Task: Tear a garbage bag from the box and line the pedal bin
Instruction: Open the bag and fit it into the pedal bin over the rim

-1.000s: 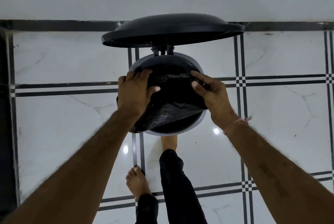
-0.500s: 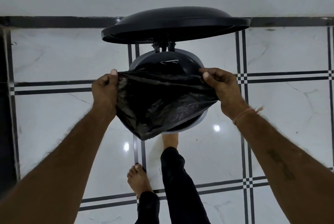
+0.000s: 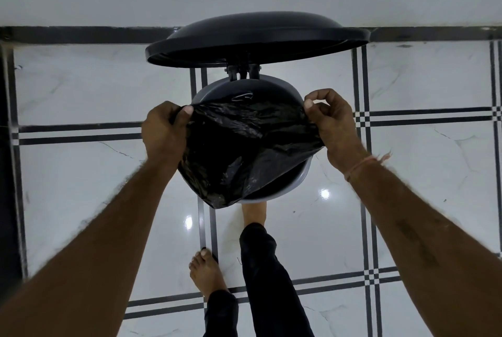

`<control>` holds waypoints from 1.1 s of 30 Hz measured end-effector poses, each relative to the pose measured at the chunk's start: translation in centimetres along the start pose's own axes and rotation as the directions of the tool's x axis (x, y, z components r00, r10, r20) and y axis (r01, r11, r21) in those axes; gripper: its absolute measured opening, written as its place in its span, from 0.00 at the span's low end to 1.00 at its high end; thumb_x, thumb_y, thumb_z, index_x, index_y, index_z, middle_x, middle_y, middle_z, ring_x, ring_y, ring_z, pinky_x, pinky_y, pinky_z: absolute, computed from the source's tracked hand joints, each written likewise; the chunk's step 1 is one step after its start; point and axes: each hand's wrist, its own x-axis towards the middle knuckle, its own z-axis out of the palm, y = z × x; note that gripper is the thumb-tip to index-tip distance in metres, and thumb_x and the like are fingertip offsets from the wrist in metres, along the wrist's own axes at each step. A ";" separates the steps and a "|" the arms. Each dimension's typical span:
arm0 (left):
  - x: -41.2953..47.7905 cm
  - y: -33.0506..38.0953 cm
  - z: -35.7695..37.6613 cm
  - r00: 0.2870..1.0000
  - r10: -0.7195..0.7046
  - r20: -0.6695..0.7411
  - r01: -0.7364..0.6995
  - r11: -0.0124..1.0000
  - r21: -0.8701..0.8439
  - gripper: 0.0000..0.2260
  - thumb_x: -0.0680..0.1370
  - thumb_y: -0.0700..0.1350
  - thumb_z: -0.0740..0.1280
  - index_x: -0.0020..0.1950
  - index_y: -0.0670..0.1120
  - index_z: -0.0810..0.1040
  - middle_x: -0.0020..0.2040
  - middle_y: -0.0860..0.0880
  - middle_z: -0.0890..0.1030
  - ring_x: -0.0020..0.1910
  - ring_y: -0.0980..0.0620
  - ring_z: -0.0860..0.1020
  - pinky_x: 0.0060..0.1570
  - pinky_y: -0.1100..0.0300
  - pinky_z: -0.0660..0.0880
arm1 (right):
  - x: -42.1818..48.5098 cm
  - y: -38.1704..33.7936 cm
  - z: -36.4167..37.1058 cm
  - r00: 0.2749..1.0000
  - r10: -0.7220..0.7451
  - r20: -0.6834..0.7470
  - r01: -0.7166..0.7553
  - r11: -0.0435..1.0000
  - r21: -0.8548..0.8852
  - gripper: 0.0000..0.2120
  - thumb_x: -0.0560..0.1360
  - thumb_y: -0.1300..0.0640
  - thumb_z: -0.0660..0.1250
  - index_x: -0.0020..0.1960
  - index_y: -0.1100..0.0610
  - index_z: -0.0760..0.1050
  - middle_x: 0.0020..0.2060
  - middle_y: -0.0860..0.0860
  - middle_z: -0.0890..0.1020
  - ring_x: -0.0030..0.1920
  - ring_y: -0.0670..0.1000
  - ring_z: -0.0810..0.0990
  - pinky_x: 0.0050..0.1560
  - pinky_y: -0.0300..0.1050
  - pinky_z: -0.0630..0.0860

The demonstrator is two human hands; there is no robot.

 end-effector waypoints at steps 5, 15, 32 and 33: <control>0.1 1.1 -0.1 0.987 -0.156 0.038 0.160 0.923 -0.350 0.13 0.81 0.52 0.68 0.41 0.46 0.78 0.36 0.49 0.80 0.38 0.51 0.77 0.48 0.49 0.81 | 0.4 0.1 -0.2 0.999 0.018 0.049 -0.002 0.952 -0.307 0.19 0.70 0.37 0.76 0.54 0.48 0.85 0.35 0.54 0.83 0.41 0.50 0.83 0.52 0.56 0.81; -1.6 3.8 -1.0 0.925 0.150 0.348 0.048 0.865 -0.500 0.07 0.82 0.43 0.70 0.46 0.45 0.85 0.38 0.53 0.86 0.40 0.54 0.83 0.45 0.61 0.79 | 1.0 -0.4 4.2 0.905 -0.338 0.257 0.418 0.603 -0.679 0.32 0.75 0.36 0.68 0.73 0.53 0.75 0.65 0.50 0.81 0.69 0.59 0.74 0.66 0.53 0.72; -1.5 3.1 -1.5 0.934 0.129 0.334 0.052 0.875 -0.482 0.08 0.82 0.44 0.70 0.43 0.45 0.83 0.34 0.54 0.84 0.35 0.57 0.81 0.40 0.64 0.79 | 2.8 -1.0 6.4 0.960 -0.080 0.270 0.161 0.941 -0.297 0.09 0.83 0.55 0.68 0.46 0.59 0.77 0.39 0.52 0.78 0.42 0.47 0.75 0.52 0.43 0.73; -1.5 3.1 -1.5 0.935 0.120 0.333 0.057 0.877 -0.478 0.08 0.81 0.45 0.70 0.43 0.45 0.83 0.34 0.53 0.84 0.35 0.56 0.81 0.40 0.64 0.78 | 2.7 -1.2 6.3 0.963 -0.087 0.256 0.161 0.944 -0.288 0.09 0.83 0.55 0.68 0.46 0.59 0.77 0.39 0.51 0.79 0.43 0.47 0.76 0.52 0.43 0.73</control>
